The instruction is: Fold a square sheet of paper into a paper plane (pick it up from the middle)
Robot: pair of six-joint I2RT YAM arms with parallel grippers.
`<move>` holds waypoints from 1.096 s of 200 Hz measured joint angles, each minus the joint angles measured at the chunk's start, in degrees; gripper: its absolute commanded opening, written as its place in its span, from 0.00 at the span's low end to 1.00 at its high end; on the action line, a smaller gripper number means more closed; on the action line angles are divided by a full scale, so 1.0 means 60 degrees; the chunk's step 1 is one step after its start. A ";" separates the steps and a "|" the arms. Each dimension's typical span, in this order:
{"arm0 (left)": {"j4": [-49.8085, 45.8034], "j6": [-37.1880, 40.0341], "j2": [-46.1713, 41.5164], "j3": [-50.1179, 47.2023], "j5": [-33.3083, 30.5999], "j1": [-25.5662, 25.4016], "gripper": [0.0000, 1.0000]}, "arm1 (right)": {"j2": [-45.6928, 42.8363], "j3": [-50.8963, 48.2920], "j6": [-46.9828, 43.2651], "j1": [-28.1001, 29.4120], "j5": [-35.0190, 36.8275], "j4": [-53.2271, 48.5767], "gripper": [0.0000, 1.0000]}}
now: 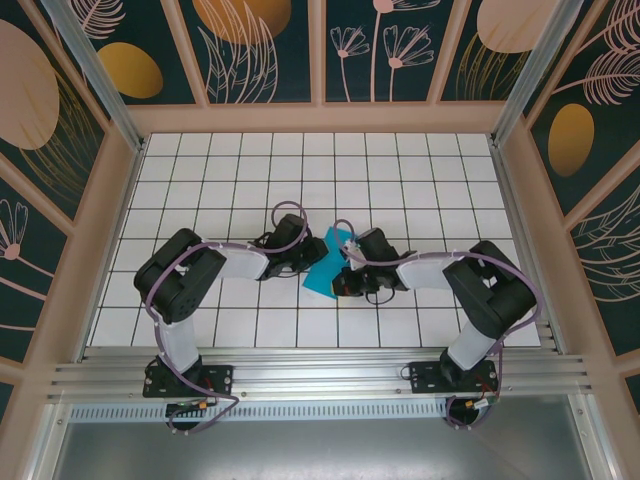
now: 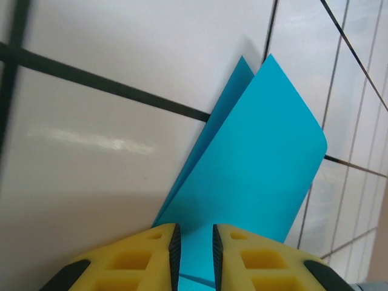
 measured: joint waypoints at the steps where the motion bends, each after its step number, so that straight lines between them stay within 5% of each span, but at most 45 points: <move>1: -0.0033 0.0004 -0.0007 0.0000 -0.0022 0.0011 0.27 | 0.0011 0.0018 -0.0040 -0.0004 0.0000 -0.0025 0.00; 75: -0.0991 0.0288 -0.1446 -0.0113 -0.1009 0.0459 0.28 | 0.0357 0.0801 -0.1461 -0.0211 -0.0222 -0.1217 0.00; 173: 0.1621 0.0076 -0.0787 -0.0783 0.1588 0.0390 0.24 | 0.0583 0.1322 -0.1869 -0.0229 -0.0047 -0.1832 0.00; 219: 0.2091 -0.0040 -0.0171 -0.0943 0.1934 0.0273 0.23 | 0.0586 0.1311 -0.1770 -0.0229 -0.0055 -0.1810 0.00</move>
